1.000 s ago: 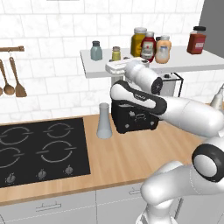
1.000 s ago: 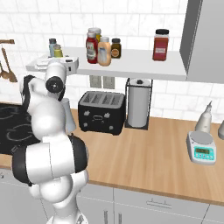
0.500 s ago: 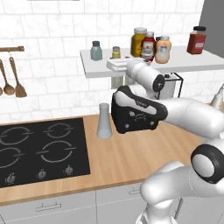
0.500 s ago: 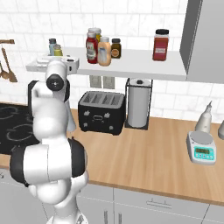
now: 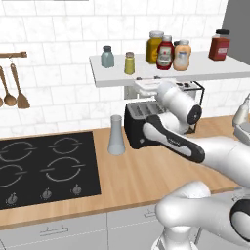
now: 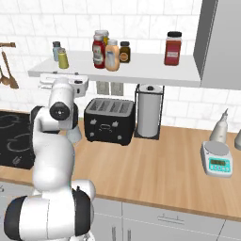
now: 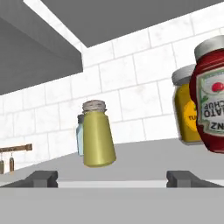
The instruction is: Put the shaker and condiment bottle from the counter next to their counterparts in the cabinet.
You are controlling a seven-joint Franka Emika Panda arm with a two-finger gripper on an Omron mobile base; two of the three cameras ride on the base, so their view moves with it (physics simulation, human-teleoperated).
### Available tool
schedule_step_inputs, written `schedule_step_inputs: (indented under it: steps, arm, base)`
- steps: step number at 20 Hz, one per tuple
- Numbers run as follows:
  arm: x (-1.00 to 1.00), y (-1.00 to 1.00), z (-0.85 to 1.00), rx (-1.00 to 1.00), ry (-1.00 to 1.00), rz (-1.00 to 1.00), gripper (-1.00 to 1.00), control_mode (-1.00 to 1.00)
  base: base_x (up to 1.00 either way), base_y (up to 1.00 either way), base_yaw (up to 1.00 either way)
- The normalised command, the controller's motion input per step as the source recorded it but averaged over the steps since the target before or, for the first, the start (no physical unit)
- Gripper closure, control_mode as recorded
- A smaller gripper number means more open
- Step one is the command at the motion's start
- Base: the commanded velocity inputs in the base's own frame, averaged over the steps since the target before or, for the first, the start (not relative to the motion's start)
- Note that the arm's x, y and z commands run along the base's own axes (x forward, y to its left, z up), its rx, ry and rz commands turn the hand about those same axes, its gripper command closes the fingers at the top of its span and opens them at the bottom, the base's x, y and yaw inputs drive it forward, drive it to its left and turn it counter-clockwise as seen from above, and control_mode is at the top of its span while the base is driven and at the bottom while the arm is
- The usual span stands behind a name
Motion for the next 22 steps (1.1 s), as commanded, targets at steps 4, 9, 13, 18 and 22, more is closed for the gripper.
schedule_step_inputs:
  steps: [4, 9, 13, 18, 22]
  arm:
    - [-0.99, -0.28, -0.73, 0.00, -0.02, -0.03, -1.00, -1.00]
    - [-0.93, -0.19, -0.73, 0.00, 0.00, -0.02, -1.00, -1.00]
    - [-0.82, -0.15, -0.69, 0.03, 0.00, 0.00, -1.00, -1.00]
    - [-0.82, -0.13, -0.72, 0.04, 0.00, 0.00, -1.00, -1.00]
    - [-0.64, -0.11, -0.80, 0.03, 0.10, 0.00, -1.00, -1.00]
  base:
    - [0.00, 0.00, 0.00]
    - [0.00, 0.00, 0.00]
    - [0.00, 0.00, 0.00]
    - [0.00, 0.00, 0.00]
    - [0.00, 0.00, 0.00]
